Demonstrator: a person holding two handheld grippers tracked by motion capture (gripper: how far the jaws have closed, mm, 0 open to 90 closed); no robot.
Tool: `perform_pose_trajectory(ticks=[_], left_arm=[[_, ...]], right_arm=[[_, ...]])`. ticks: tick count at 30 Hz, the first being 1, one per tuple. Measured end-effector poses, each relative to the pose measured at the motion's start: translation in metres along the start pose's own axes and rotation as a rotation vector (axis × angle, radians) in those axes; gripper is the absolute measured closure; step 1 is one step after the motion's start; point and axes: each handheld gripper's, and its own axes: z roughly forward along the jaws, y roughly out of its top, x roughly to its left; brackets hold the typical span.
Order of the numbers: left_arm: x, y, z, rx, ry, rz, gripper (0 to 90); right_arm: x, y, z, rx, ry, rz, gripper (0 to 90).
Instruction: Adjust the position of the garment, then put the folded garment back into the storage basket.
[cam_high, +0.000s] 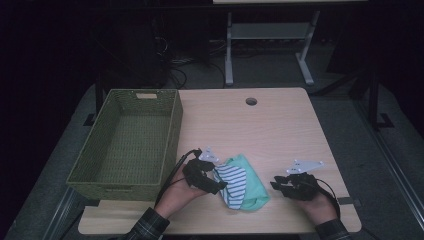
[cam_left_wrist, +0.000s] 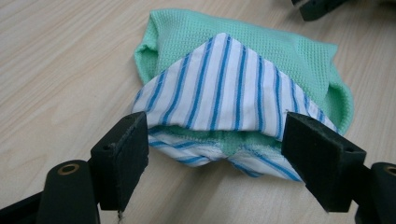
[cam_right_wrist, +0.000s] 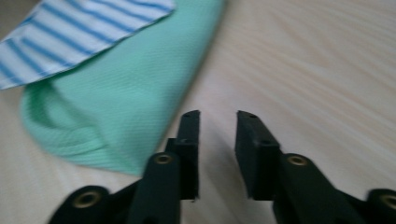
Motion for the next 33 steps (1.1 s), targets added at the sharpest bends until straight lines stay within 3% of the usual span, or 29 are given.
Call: perform_pose_trajectory(ticks=[2,11,13,15,19,27,33], left_arm=[[-0.002,0.001,0.001,-0.007,-0.005,-0.008,22.4],[-0.004,0.008,0.002,-0.001,-0.012,0.038,22.3],[-0.005,0.010,0.003,0.007,-0.014,0.055,22.2],[-0.007,0.012,0.004,0.010,-0.017,0.068,21.8],[-0.010,0.016,0.010,0.027,-0.025,0.099,19.9],[-0.018,0.020,0.027,0.122,-0.036,0.193,16.9],[-0.017,0.018,0.042,0.158,-0.025,0.209,15.2]], right_arm=[[-0.005,-0.001,-0.001,-0.011,-0.025,0.026,56.8],[-0.036,-0.014,-0.006,-0.033,-0.161,0.068,18.0],[-0.041,-0.017,-0.005,-0.028,-0.177,0.081,13.1],[-0.046,-0.020,-0.004,-0.023,-0.209,0.089,10.8],[-0.053,-0.024,-0.003,-0.019,-0.212,0.114,8.3],[-0.055,-0.026,-0.003,-0.030,-0.224,0.134,8.3],[-0.055,-0.026,-0.003,-0.030,-0.230,0.138,8.5]])
